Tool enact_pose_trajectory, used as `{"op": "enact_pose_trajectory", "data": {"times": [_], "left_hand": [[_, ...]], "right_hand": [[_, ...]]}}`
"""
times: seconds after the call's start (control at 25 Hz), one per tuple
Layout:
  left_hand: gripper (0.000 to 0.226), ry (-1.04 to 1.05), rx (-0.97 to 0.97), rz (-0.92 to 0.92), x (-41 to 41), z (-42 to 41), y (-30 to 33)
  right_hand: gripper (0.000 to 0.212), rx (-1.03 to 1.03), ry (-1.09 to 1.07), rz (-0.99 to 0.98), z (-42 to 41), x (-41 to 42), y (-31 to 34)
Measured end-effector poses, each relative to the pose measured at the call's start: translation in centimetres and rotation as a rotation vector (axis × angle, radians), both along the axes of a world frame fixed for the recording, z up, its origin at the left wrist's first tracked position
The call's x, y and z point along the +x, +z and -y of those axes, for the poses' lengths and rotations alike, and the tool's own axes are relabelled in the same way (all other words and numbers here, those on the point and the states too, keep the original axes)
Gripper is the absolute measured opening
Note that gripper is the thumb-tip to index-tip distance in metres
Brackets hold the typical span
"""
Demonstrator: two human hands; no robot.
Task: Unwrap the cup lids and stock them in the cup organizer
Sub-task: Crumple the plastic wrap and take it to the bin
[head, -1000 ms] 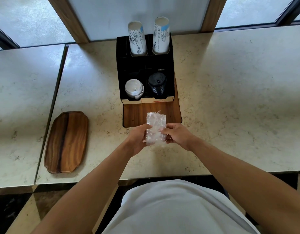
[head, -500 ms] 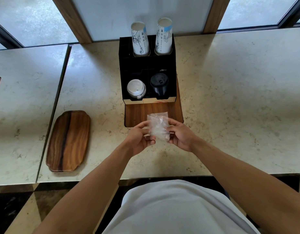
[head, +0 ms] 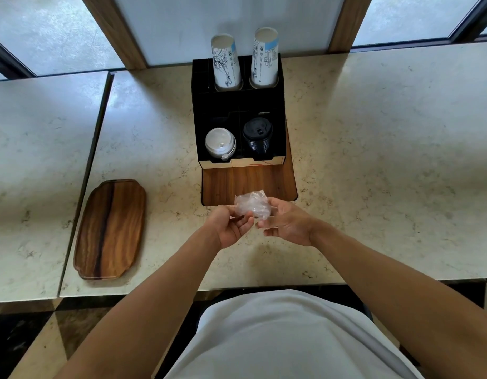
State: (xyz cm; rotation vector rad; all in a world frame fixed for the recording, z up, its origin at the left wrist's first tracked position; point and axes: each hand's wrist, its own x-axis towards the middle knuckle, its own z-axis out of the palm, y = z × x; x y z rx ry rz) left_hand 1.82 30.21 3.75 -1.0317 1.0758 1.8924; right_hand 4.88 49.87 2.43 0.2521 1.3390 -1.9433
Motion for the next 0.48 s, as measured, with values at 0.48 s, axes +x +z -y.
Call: {"op": "enact_pose_trajectory", "data": {"times": [0.48], "left_hand": [[0.026, -0.439, -0.158, -0.437, -0.2, 1.7, -0.4]], "right_hand": [[0.057, 0.454, -0.192, -0.098, 1.7, -0.4, -0.3]]}}
